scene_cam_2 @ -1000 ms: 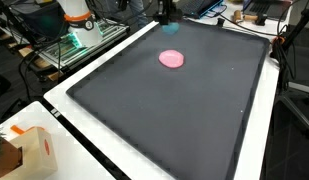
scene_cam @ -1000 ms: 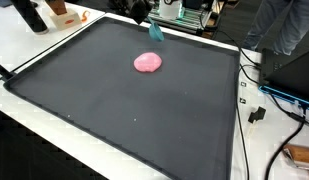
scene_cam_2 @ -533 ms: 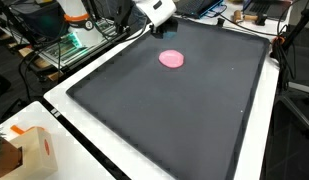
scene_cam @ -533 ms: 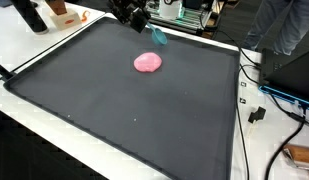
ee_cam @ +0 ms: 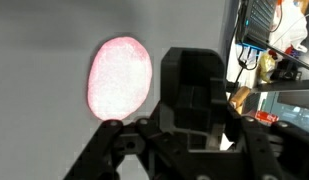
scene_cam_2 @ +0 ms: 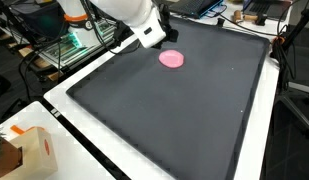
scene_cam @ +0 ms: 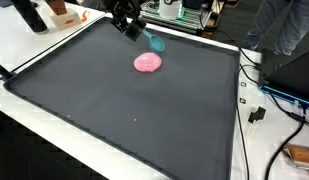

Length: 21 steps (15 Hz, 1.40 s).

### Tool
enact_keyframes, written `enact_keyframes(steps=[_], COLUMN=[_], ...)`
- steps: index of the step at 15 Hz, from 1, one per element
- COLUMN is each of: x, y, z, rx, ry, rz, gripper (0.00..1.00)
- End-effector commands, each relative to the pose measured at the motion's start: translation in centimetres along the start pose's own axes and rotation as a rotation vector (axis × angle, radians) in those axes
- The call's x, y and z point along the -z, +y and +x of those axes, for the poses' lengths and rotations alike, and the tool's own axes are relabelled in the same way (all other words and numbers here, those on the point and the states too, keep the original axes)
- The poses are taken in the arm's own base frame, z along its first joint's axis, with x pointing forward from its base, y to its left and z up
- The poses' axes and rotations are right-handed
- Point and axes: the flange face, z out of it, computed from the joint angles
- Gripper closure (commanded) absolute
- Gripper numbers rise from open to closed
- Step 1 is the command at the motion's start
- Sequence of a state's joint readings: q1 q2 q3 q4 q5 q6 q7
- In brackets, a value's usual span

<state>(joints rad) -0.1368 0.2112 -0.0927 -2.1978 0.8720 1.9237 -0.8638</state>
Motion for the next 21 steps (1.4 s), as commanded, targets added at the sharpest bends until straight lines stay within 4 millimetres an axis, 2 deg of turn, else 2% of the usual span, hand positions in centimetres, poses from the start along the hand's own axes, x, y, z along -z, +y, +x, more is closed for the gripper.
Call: enact_keyframes(steps=[1, 12, 15, 21], x=[-0.3, -2.1, -3.0, -3.4], y=[2.0, 3.7, 4.3, 5.3], z=[-0.2, 0.1, -0.2, -0.7], rx=[-0.046, -0.046, -0.058, -0.1], ry=[0.05, 0.083, 0.064, 0.054], rz=[0.016, -0.122, -0.154, -0.191], gripper=[0.71, 0.71, 0.71, 0.71])
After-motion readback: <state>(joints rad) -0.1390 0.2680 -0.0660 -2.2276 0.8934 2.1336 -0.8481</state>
